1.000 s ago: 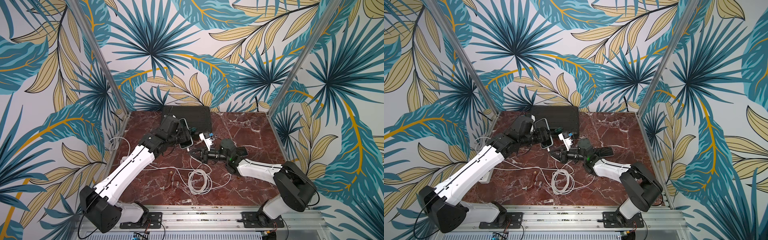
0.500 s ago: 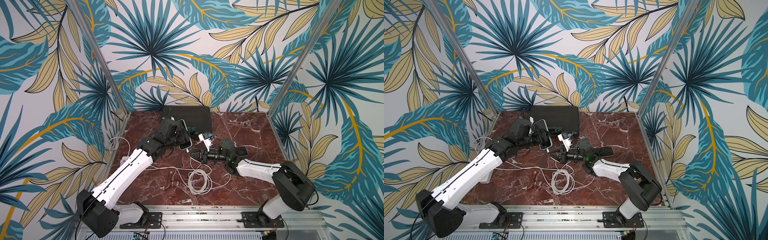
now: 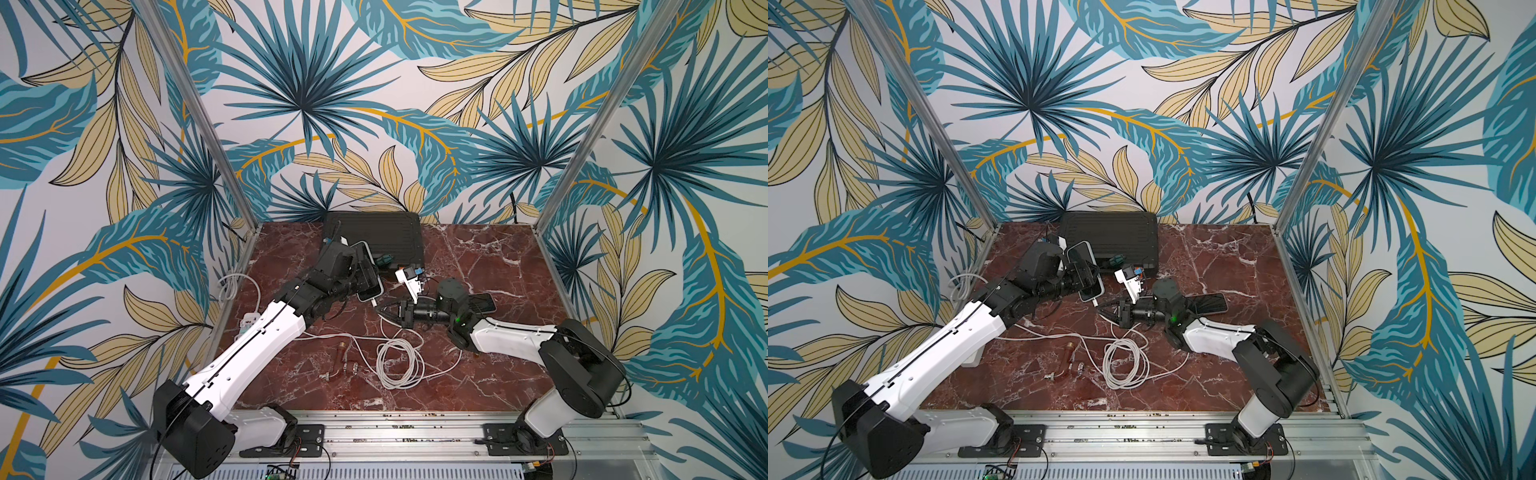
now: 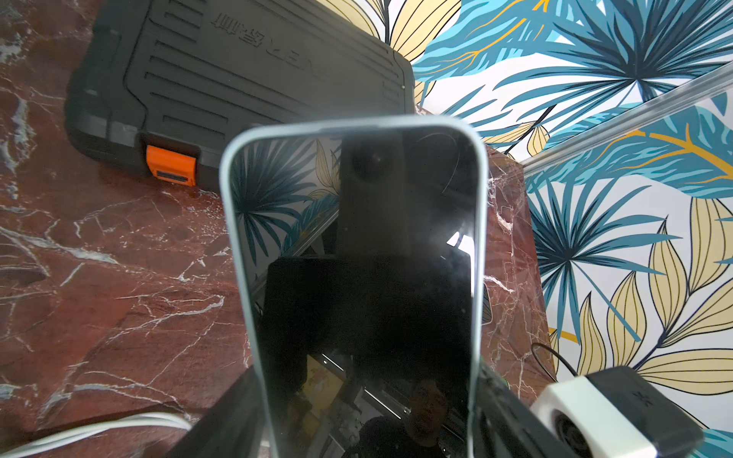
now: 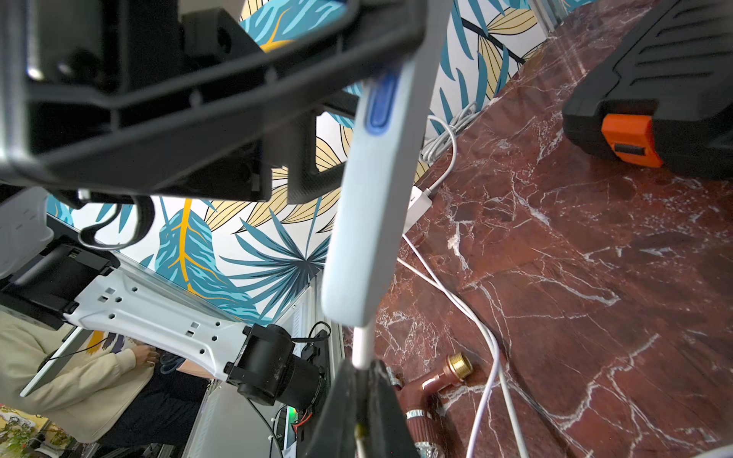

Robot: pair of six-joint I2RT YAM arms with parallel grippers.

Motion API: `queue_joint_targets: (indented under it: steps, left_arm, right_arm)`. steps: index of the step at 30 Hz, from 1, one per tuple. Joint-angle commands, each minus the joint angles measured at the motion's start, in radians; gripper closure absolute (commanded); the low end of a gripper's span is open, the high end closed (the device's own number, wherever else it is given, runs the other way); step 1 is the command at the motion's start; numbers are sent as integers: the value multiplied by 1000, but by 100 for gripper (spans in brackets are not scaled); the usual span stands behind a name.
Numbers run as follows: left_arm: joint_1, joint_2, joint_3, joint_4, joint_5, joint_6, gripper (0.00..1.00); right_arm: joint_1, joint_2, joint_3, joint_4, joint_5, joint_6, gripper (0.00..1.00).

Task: Plug the charging cable into the phone
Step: Insert the charging cable into the phone.

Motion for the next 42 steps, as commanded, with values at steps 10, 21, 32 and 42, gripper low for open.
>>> queue_joint_targets:
  steps: [10,21,32,42]
  left_arm:
    - [-20,-23,-70,23,28,-22,87]
    - [-29,-14,-103,46,31,-38,87]
    - [-31,0,-116,45,28,-38,87]
    - [-31,2,-110,38,15,-35,87]
  right_arm:
    - [-3,40,61,24,62,3,100]
    - [-3,75,92,38,83,-5,100]
    - [-2,103,123,20,75,-43,100]
    - [-2,93,125,-13,68,-74,100]
